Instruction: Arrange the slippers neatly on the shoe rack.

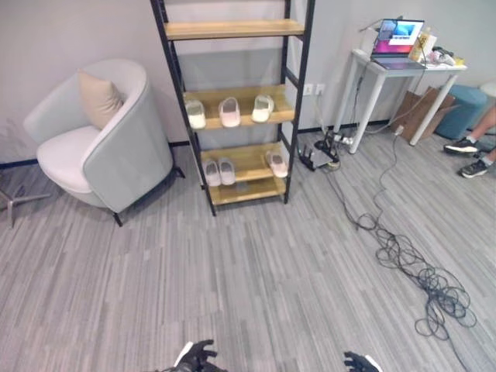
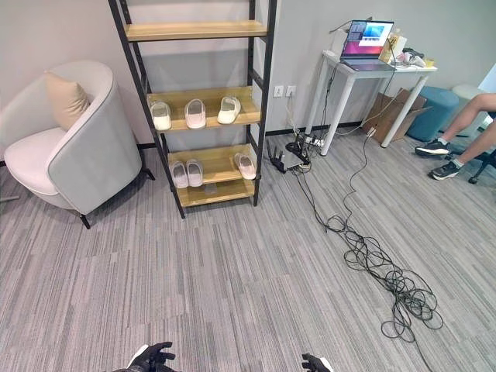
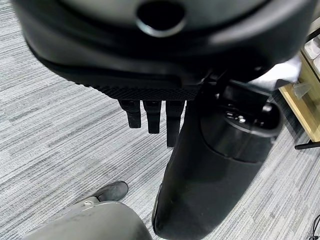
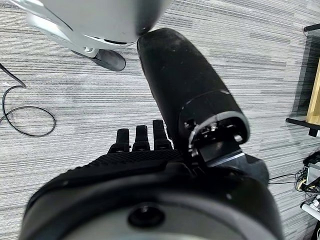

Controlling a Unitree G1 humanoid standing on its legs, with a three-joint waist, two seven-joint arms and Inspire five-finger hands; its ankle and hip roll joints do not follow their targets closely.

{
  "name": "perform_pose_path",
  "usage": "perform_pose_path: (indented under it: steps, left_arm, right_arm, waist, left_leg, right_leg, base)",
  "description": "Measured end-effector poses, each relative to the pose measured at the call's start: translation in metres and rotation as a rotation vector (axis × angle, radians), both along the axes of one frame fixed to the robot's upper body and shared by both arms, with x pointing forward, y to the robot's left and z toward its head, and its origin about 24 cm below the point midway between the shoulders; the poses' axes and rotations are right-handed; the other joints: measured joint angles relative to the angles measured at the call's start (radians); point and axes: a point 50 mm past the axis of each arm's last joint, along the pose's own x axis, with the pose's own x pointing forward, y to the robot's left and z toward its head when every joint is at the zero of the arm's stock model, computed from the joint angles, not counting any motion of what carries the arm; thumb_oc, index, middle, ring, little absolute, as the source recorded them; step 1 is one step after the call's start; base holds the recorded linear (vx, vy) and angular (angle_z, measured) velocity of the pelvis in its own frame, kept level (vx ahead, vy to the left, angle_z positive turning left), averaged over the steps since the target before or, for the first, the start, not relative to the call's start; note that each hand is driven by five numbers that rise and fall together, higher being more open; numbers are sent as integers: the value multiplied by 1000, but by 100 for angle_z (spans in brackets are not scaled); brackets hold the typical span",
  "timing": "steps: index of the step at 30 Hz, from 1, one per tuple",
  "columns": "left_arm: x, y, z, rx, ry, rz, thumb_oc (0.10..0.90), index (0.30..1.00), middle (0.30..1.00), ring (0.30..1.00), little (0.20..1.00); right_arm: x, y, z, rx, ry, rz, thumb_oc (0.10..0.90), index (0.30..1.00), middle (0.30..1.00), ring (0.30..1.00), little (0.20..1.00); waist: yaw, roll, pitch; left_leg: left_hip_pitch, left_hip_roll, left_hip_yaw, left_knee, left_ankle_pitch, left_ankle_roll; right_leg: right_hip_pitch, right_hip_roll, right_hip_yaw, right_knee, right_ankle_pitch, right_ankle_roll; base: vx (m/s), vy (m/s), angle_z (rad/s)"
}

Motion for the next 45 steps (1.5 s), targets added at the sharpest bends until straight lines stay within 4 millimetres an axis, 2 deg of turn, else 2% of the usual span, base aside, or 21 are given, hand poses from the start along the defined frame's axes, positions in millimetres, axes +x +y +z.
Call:
perform_pose_path:
  steps: [12,17,19,22,23,25,26,29,30,32,34,35,36,38,39,41,42,43,44,45]
  left_arm:
    - [0,0,0,-1,1,1,800,900,900,900,900]
    - [6,1,2,-7,-13,12,800,900,900,900,900]
    - [16,4,5,-4,-39,18,800,900,900,900,900]
    - [25,2,8,-7,-59,8,800,900,900,900,900]
    - [31,2,10,-6,-74,7,800,900,900,900,900]
    - [45,1,14,-7,-109,0,800,900,900,900,900]
    - [47,-1,15,-11,-116,-3,800,900,900,900,900]
    - [52,-6,16,-23,-129,-13,800,900,900,900,900]
    - [55,-7,17,-25,-134,-14,800,900,900,900,900]
    - [57,-10,17,-33,-140,-18,800,900,900,900,900]
    - [57,-12,17,-39,-142,-15,800,900,900,900,900]
    - [53,-14,15,-47,-131,-8,800,900,900,900,900]
    - [47,-16,13,-52,-118,-6,800,900,900,900,900]
    - [44,-12,12,-40,-102,-8,800,900,900,900,900]
    - [43,-11,11,-39,-99,-8,800,900,900,900,900]
    - [47,-13,13,-40,-107,-18,800,900,900,900,900]
    - [48,-13,13,-37,-105,-22,800,900,900,900,900]
    - [46,-12,12,-33,-99,-27,800,900,900,900,900]
    - [47,-11,12,-26,-97,-39,800,900,900,900,900]
    - [42,-11,10,-27,-84,-33,800,900,900,900,900]
  right_arm:
    - [1,0,-1,3,14,5,800,900,900,900,900]
    - [5,0,0,2,5,9,800,900,900,900,900]
    - [14,1,2,4,-16,22,800,900,900,900,900]
    - [19,0,3,0,-23,25,800,900,900,900,900]
    - [23,1,4,1,-28,27,800,900,900,900,900]
    - [29,0,5,-3,-40,30,800,900,900,900,900]
    - [29,0,5,-5,-41,30,800,900,900,900,900]
    - [26,-1,5,0,-37,9,800,900,900,900,900]
    - [26,-2,5,-2,-36,7,800,900,900,900,900]
    - [26,-4,5,-4,-33,2,800,900,900,900,900]
    - [26,-3,5,-3,-29,2,800,900,900,900,900]
    - [22,-4,4,-6,-16,-1,800,900,900,900,900]
    - [24,-7,5,-14,-22,5,800,900,900,900,900]
    - [23,-2,3,1,-14,16,800,900,900,900,900]
    - [18,0,2,8,-7,15,800,900,900,900,900]
    - [26,-1,4,9,-31,15,800,900,900,900,900]
    - [37,-3,9,6,-69,8,800,900,900,900,900]
    - [39,-2,9,10,-77,11,800,900,900,900,900]
    - [40,1,10,19,-84,14,800,900,900,900,900]
    - [43,3,10,25,-93,18,800,900,900,900,900]
  waist:
    - [-2,-1,3]
    - [-1,-1,33]
    - [3,-15,66]
    - [7,-19,101]
    - [6,-27,118]
    - [7,-43,135]
    - [6,-46,138]
    - [0,-40,139]
    - [0,-41,140]
    - [4,-44,141]
    - [6,-39,138]
    - [7,-19,124]
    - [18,3,110]
    - [24,-27,100]
    - [25,-42,92]
    - [20,-40,90]
    - [1,-36,90]
    - [-2,-41,89]
    - [5,-39,93]
    - [2,-40,89]
  left_leg:
    - [-3,1,-8,3,6,5]
    - [-29,6,-8,11,6,-10]
    - [-88,10,-4,99,-22,-53]
    - [-115,18,-5,152,-21,-62]
    - [-146,13,-1,223,-21,-64]
    - [-216,1,-1,347,-20,-90]
    - [-237,8,-2,377,-28,-89]
    - [-275,42,8,364,-23,-90]
    - [-289,56,35,341,-17,-90]
    - [-304,63,57,278,1,-94]
    - [-294,59,57,190,34,-87]
    - [-269,61,56,116,47,-72]
    - [-238,68,53,78,108,-37]
    - [-197,35,83,61,76,4]
    - [-172,12,101,58,71,26]
    - [-145,-4,107,54,48,46]
    - [-123,-6,93,52,38,55]
    - [-112,-12,88,52,33,57]
    - [-79,-17,79,48,1,74]
    - [-42,-19,80,41,-7,80]
  right_leg:
    - [-1,2,-7,7,1,-6]
    - [-22,8,-7,8,-2,-4]
    - [-55,5,-5,33,-16,-18]
    - [-51,14,-13,28,-15,-34]
    - [-51,8,-12,31,-22,-43]
    - [-39,-12,-10,29,-20,-68]
    - [-30,-11,-9,21,-18,-72]
    - [-13,-13,-15,9,-13,-84]
    - [-13,-14,-11,9,-19,-83]
    - [-9,-20,-8,9,-33,-77]
    - [12,-22,0,10,-57,-54]
    - [22,-19,19,17,-75,-32]
    - [30,-9,47,32,-103,-12]
    - [17,-43,66,98,-136,23]
    - [-3,-72,66,178,-174,55]
    - [-83,-96,67,386,-213,100]
    - [-179,-102,89,597,-241,136]
    - [-201,-104,90,661,-241,137]
    - [-252,-114,80,753,-241,135]
    - [-273,-119,61,776,-251,118]
  base:
    - [-9,-41,2]
    - [-49,-103,1]
    - [3,-93,3]
    - [97,-86,12]
    - [85,-32,10]
    - [156,-28,5]
    - [173,-14,1]
    - [187,26,2]
    - [177,34,1]
    - [226,53,1]
    - [374,122,-19]
    - [345,148,-59]
    - [257,106,-66]
    - [175,112,-47]
    - [177,134,-30]
    - [181,102,-8]
    - [231,80,21]
    - [264,63,32]
    - [325,28,16]
    - [371,-14,7]
